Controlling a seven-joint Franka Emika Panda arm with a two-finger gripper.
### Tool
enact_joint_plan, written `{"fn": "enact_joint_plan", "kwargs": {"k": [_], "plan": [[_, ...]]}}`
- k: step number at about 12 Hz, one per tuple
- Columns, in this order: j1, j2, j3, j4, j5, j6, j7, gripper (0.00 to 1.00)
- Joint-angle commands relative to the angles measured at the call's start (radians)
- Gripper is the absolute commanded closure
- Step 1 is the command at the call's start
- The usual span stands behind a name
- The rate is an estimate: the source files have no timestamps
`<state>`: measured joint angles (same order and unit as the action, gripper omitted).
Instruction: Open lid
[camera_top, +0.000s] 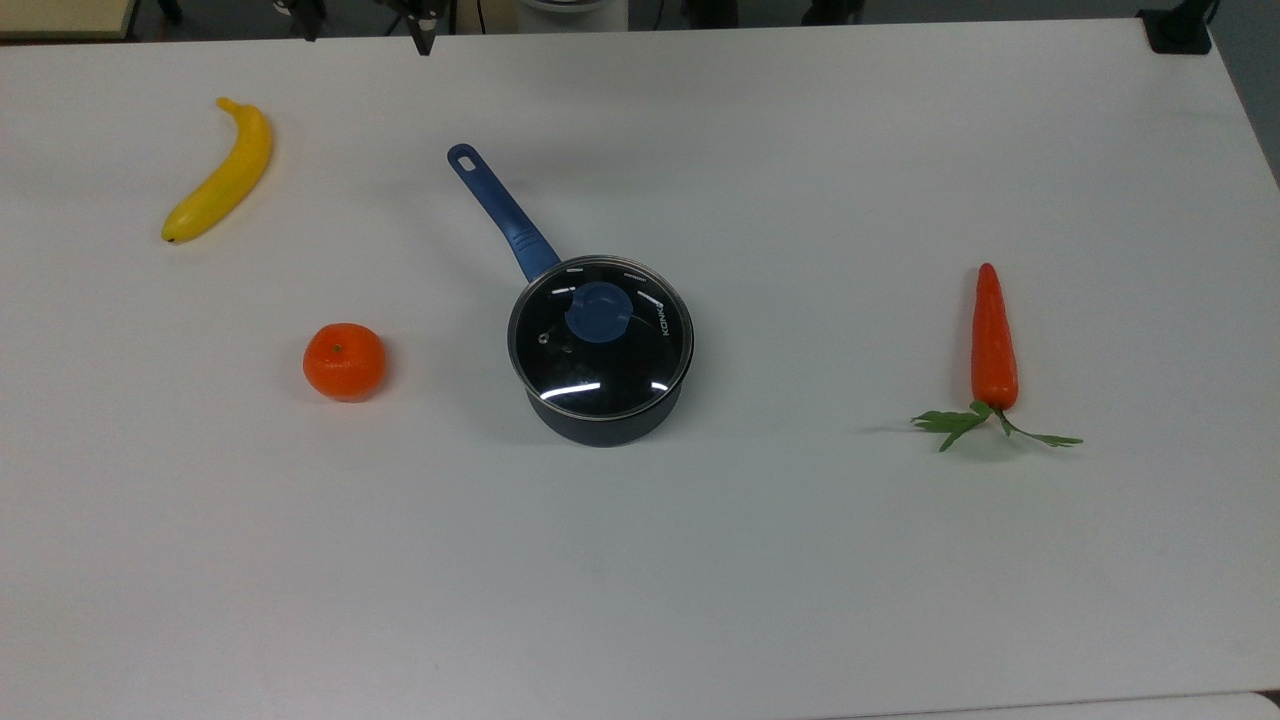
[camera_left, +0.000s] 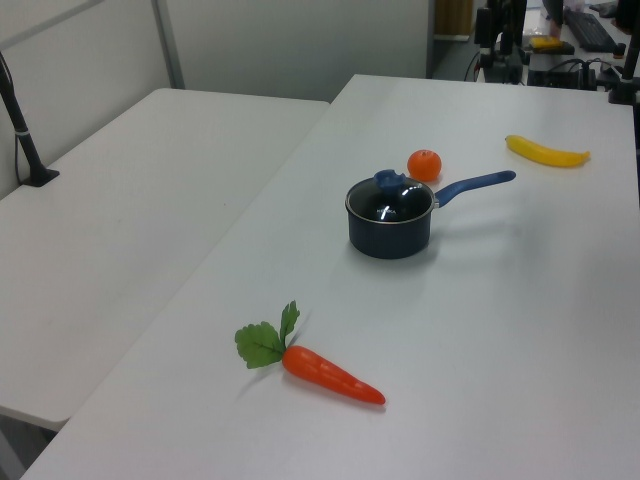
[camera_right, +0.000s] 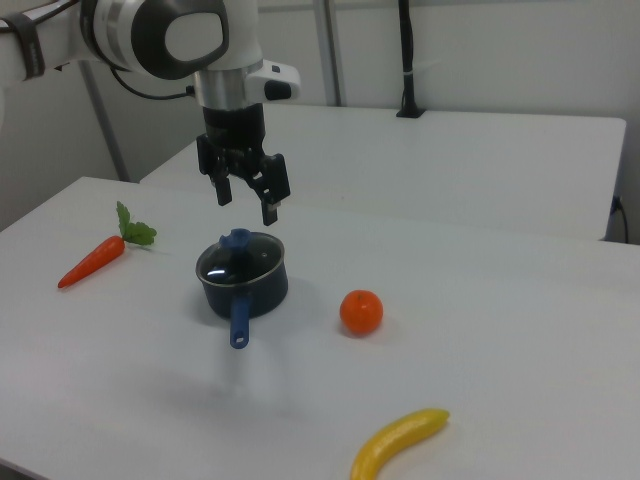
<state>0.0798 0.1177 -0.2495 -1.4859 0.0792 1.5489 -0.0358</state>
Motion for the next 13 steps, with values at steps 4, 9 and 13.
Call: {"fn": "enact_joint_plan", "kwargs": {"k": [4, 9, 13], "plan": [[0.014, -0.027, -0.01, -0.028, -0.016, -0.03, -0.016, 0.0], [0.011, -0.027, -0.008, -0.028, -0.016, -0.03, -0.016, 0.0], [0.014, -0.027, -0.008, -0.028, -0.015, -0.03, -0.009, 0.0]]}}
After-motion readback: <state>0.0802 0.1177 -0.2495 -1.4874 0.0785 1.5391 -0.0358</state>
